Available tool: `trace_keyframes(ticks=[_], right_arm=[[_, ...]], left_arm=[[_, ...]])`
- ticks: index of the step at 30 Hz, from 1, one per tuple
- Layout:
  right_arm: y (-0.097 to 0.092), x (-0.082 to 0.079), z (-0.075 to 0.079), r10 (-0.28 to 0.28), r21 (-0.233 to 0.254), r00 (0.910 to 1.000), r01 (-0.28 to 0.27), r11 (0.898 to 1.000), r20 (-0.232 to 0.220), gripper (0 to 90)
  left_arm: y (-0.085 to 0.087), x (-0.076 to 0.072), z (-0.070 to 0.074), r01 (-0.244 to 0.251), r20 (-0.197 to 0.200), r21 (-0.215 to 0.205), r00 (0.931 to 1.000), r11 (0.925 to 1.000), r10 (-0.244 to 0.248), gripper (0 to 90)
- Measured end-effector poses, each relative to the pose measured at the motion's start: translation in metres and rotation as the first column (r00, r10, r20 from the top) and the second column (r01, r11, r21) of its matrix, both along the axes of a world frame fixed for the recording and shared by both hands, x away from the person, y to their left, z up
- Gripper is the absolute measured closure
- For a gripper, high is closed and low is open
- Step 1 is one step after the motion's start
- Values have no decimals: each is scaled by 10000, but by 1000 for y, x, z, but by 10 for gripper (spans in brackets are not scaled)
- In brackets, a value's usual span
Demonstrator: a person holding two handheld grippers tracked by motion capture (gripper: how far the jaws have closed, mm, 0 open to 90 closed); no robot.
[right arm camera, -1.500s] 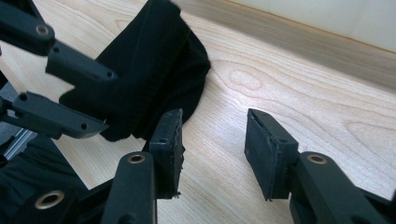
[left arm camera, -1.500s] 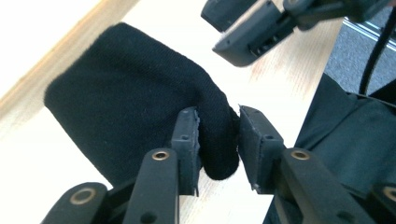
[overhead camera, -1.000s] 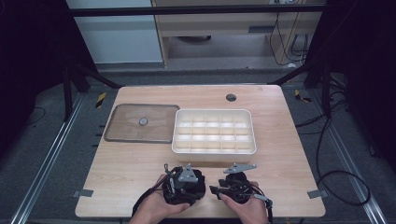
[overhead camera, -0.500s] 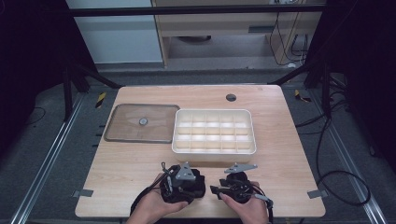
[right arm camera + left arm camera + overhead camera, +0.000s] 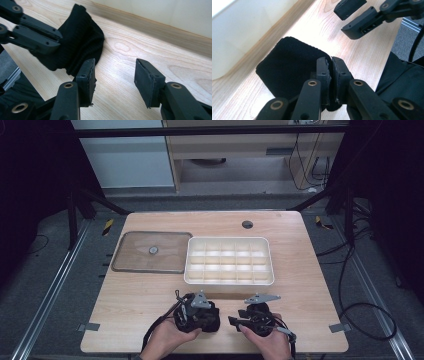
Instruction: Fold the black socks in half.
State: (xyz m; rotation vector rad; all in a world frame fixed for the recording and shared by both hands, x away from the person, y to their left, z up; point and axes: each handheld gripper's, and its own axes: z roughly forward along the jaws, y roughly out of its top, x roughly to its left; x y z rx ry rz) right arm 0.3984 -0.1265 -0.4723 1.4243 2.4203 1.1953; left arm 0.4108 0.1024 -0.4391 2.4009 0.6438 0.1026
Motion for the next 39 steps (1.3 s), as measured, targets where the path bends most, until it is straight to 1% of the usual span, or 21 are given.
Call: trace_keyframes(ticks=[4, 6, 7, 8, 10, 12, 13, 14, 17, 18, 19, 21, 24, 26, 27, 29, 31, 33, 34, 37, 39], right_arm=[[-3, 0, 0, -118, 28, 9999, 118, 9999, -31, 519], [-4, 0, 0, -154, 48, 9999, 154, 9999, -71, 520], [-6, 0, -1, -196, 61, 9998, 196, 9998, -69, 520], [-6, 0, -1, -196, 61, 9998, 196, 9998, -69, 520], [-10, 1, -2, -302, 86, 9995, 303, 9995, -52, 521], [-12, 1, -3, -376, 75, 9993, 376, 9993, -55, 522], [-16, 1, -3, -506, 46, 9987, 506, 9987, -27, 524], [-19, 0, -3, -580, 30, 9983, 580, 9983, -25, 524], [-25, 0, -2, -689, 69, 9976, 689, 9976, 8, 525], [-25, 0, -2, -689, 69, 9976, 689, 9976, 8, 525], [-28, 0, -2, -789, 136, 9969, 789, 9968, 23, 526], [-30, 0, -2, -865, 177, 9962, 864, 9961, 29, 527], [-31, 0, -3, -913, 215, 9958, 913, 9956, -3, 528], [-31, 0, -3, -900, 217, 9959, 900, 9957, -13, 527], [-31, 0, -3, -873, 221, 9962, 872, 9959, 15, 527], [-30, 0, -2, -856, 234, 9963, 855, 9961, 13, 527], [-29, 0, -2, -838, 235, 9965, 838, 9962, 18, 527], [-28, 0, -2, -838, 236, 9965, 838, 9962, -19, 526], [-28, 0, -2, -827, 238, 9966, 827, 9963, -20, 526], [-27, 0, 0, -802, 250, 9968, 801, 9965, 34, 526], [-28, 0, 0, -812, 259, 9967, 810, 9964, 49, 526]], left_arm=[[-3, -1, 11, 181, 127, 7, 9998, 9998, -181, 846], [-5, -1, 11, 263, 134, 23, 9996, 9997, -263, 848], [-12, 0, 8, 379, -16, 15, 9993, 9993, -379, 849], [-12, 0, 8, 379, -16, 15, 9993, 9993, -379, 850], [-23, 2, -1, 494, -214, 270, 9986, 9984, -489, 851], [-26, 3, -4, 529, -323, 261, 9981, 9983, -521, 851], [-34, 2, -10, 561, -493, 108, 9972, 9984, -555, 851], [-34, 2, -10, 561, -493, 108, 9972, 9984, -555, 851], [-47, 1, -16, 691, -718, 46, 9951, 9976, -686, 851], [-47, 1, -16, 691, -718, 46, 9951, 9976, -686, 851], [-54, 0, -20, 792, -748, 73, 9941, 9968, -784, 851], [-58, -2, -22, 810, -716, 161, 9942, 9966, -797, 851], [-57, 1, -24, 638, -761, 105, 9951, 9979, -629, 851], [-57, 2, -25, 473, -889, -4, 9949, 9989, -471, 850], [-55, 4, -28, 346, -1121, -148, 9930, 9993, -361, 850], [-55, 4, -28, 163, -1125, -219, 9935, 9996, -187, 848], [-55, 5, -29, 139, -1135, -242, 9934, 9996, -165, 848], [-54, 6, -31, -47, -1255, -295, 9921, 9996, 10, 848], [-54, 6, -31, -27, -1295, -312, 9916, 9995, -14, 848], [-54, 6, -31, 20, -1261, -326, 9920, 9995, -61, 847], [-53, 5, -31, 41, -1104, -314, 9939, 9995, -76, 842]])
